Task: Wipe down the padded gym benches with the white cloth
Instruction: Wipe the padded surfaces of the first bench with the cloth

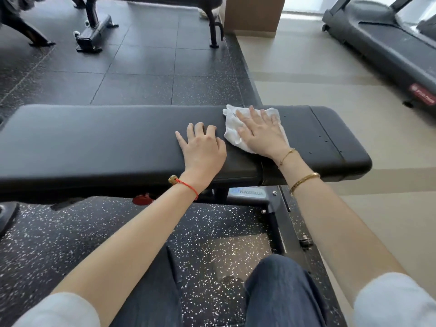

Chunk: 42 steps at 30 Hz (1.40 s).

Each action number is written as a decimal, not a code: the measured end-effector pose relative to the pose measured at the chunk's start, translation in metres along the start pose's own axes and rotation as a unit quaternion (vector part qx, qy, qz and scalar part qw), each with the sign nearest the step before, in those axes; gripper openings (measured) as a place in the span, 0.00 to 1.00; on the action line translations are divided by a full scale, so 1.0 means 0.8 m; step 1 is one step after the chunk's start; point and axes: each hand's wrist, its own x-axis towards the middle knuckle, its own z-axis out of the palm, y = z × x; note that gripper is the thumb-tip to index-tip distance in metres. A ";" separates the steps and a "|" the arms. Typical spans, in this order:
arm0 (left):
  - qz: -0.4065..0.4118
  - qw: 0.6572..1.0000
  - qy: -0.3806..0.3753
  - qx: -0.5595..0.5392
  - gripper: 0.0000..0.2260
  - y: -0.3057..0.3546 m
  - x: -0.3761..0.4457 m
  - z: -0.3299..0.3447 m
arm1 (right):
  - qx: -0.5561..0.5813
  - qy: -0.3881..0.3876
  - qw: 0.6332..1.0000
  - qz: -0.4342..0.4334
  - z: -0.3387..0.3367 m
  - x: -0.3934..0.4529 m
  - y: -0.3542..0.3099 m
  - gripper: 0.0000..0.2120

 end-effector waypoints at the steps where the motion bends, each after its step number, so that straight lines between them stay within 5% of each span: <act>1: -0.012 1.000 0.003 0.003 0.18 0.006 -0.001 0.002 | 0.001 0.000 1.000 -0.007 0.000 -0.009 0.001 0.25; 7: -0.044 0.998 0.031 0.025 0.17 0.022 -0.006 0.014 | -0.005 0.024 0.995 -0.096 0.004 -0.083 0.047 0.25; 14: -0.045 0.994 0.092 0.023 0.16 0.027 -0.004 0.021 | -0.006 0.008 1.000 -0.021 -0.015 0.005 0.077 0.24; 22: -0.042 0.994 0.104 0.016 0.17 0.025 -0.007 0.023 | -0.001 0.015 0.985 -0.170 -0.003 -0.070 0.088 0.24; 30: -0.060 0.992 0.108 0.029 0.18 0.032 -0.006 0.027 | 0.001 0.008 1.000 -0.019 -0.024 0.008 0.147 0.24; 38: -0.048 0.993 0.103 0.037 0.18 0.023 -0.006 0.030 | 0.003 0.010 0.987 -0.163 -0.001 -0.037 0.076 0.24; 42: -0.041 0.994 0.097 0.041 0.18 0.020 -0.007 0.031 | -0.025 0.011 0.994 -0.102 -0.016 -0.026 0.145 0.24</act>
